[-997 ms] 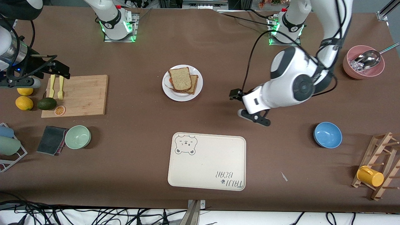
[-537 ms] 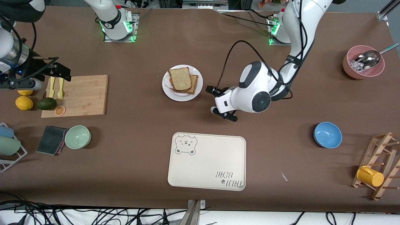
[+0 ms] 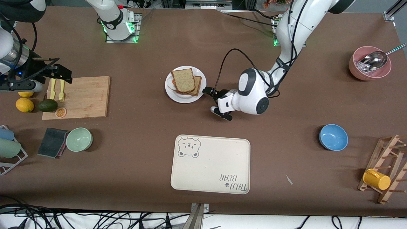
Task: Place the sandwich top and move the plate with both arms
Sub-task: 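Lower the left gripper to the plate rim and close on it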
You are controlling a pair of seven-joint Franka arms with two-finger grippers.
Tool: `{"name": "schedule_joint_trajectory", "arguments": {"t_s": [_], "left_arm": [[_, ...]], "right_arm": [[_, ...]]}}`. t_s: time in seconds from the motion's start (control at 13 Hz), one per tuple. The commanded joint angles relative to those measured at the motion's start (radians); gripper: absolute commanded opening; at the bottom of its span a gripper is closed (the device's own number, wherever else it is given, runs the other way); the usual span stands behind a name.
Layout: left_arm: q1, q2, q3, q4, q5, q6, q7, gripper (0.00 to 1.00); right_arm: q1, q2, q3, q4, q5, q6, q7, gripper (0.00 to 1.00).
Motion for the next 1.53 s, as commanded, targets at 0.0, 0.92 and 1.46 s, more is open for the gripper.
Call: {"name": "schedule_joint_trajectory", "arguments": {"t_s": [0.0, 0.92, 1.46], "left_arm": [[-0.039, -0.019, 0.004, -0.052, -0.117, 0.067, 0.059, 0.58], [-0.099, 0.024, 0.005, -0.09, -0.355, 0.149, 0.306, 0.22], [-0.111, 0.043, 0.005, -0.086, -0.43, 0.152, 0.338, 0.07]], "right_arm": [[0.001, 0.001, 0.001, 0.011, 0.009, 0.002, -0.008, 1.0], [0.001, 0.004, 0.001, 0.009, 0.009, -0.003, -0.008, 1.0], [0.0, 0.006, 0.001, 0.009, 0.009, -0.003, -0.009, 1.0]]}}
